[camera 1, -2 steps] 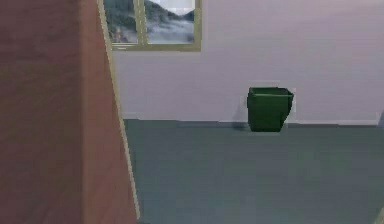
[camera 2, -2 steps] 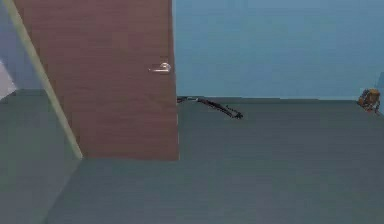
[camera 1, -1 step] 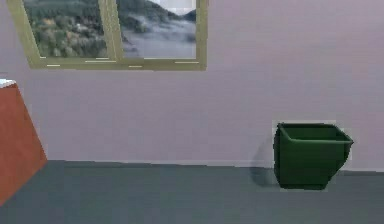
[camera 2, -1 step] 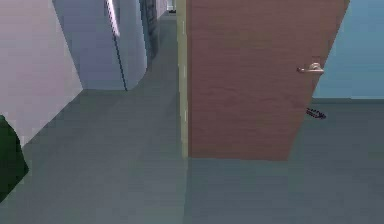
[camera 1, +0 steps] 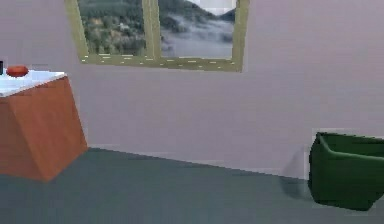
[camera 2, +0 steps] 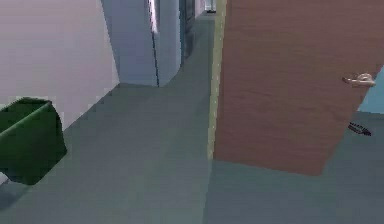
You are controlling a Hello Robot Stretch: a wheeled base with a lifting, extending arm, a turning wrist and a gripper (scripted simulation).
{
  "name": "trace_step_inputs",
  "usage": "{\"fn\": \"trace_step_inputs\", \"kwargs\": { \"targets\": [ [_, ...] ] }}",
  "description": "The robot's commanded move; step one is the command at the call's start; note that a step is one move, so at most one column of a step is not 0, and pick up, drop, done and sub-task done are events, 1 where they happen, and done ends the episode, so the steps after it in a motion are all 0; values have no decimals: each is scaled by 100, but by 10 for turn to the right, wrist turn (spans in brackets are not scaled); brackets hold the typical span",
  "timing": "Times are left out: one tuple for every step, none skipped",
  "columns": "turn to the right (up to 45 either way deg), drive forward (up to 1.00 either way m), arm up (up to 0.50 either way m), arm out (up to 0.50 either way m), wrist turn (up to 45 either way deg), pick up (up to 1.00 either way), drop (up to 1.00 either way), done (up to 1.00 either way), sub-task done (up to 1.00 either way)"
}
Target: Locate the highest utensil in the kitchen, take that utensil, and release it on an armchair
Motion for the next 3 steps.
{"fn": "trace_step_inputs", "kwargs": {
  "targets": [
    [0, 20, 0, 0, 0, 0, 0, 0, 0],
    [-270, 0, 0, 0, 0, 0, 0, 0, 0],
    [0, 30, 0, 0, 0, 0, 0, 0, 0]
  ]
}}
